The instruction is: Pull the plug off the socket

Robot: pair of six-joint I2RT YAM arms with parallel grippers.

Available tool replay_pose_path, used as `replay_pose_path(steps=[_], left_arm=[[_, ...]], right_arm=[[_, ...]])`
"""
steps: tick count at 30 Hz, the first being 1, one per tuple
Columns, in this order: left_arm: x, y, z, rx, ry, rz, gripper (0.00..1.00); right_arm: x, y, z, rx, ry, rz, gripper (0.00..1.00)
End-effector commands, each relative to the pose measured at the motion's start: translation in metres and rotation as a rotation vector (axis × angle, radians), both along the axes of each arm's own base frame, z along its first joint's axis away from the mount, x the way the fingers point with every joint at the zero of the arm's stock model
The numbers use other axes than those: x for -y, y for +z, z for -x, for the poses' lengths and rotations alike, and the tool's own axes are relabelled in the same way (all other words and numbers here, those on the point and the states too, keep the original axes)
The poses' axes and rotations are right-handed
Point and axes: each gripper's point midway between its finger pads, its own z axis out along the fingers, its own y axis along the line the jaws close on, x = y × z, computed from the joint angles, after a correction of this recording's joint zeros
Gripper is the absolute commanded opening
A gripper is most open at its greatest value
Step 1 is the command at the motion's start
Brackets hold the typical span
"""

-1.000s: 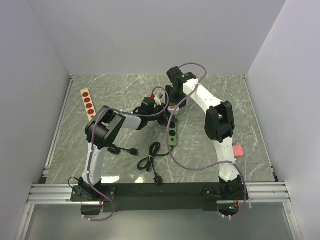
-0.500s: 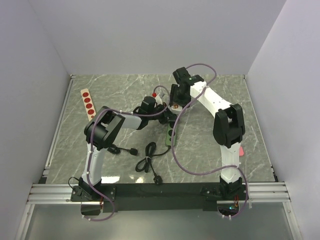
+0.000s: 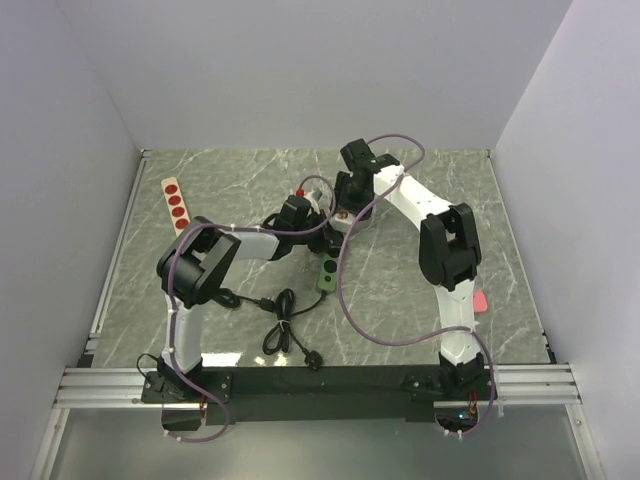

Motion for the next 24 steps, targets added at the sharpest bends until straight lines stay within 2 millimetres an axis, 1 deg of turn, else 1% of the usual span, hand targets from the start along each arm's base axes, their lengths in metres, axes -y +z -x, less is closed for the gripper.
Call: replay_pose_path(steps=[1,2,4,5,10,12,14,16,19,20,23,24], left_arm=[[-0.054,-0.051,0.008,-0.061,0.080,-0.229,0.01],[-0.052,-0.040,0.010,-0.040,0.068,-0.198,0.01],[-0.047,-0.026,0.008,0.004,0.066,-0.145,0.01],[-0.044,-0.015,0.007,0.024,0.056,-0.119,0.01],[-0.031,0.022,0.002,0.104,0.026,-0.001,0.01],[-0.026,0.036,0.003,0.128,-0.003,0.044,0.01],[-0.022,0.053,0.001,0.167,-0.016,0.083,0.01],[-0.019,0.061,0.000,0.177,-0.018,0.100,0.01],[-0.017,0.064,0.001,0.176,-0.027,0.118,0.01],[-0.015,0.071,0.000,0.201,-0.032,0.140,0.01],[-0.007,0.084,0.007,0.227,-0.073,0.190,0.01],[-0.005,0.084,0.008,0.228,-0.080,0.185,0.01]], right_arm=[[0.006,0.032,-0.018,0.103,0.004,0.015,0.00],[0.006,0.032,-0.017,0.102,0.005,0.016,0.00],[0.006,0.026,-0.017,0.088,0.008,0.023,0.00],[0.006,0.025,-0.017,0.085,0.010,0.024,0.00],[0.004,0.014,-0.018,0.063,0.023,0.030,0.00],[0.002,0.011,-0.018,0.057,0.032,0.035,0.00],[0.001,0.013,-0.017,0.059,0.040,0.027,0.00],[-0.001,0.015,-0.016,0.064,0.045,0.024,0.00],[-0.001,0.019,-0.016,0.074,0.048,0.020,0.00],[-0.001,0.019,-0.016,0.075,0.048,0.021,0.00],[-0.001,0.019,-0.015,0.069,0.056,0.023,0.00],[0.000,0.020,-0.015,0.070,0.055,0.023,0.00]])
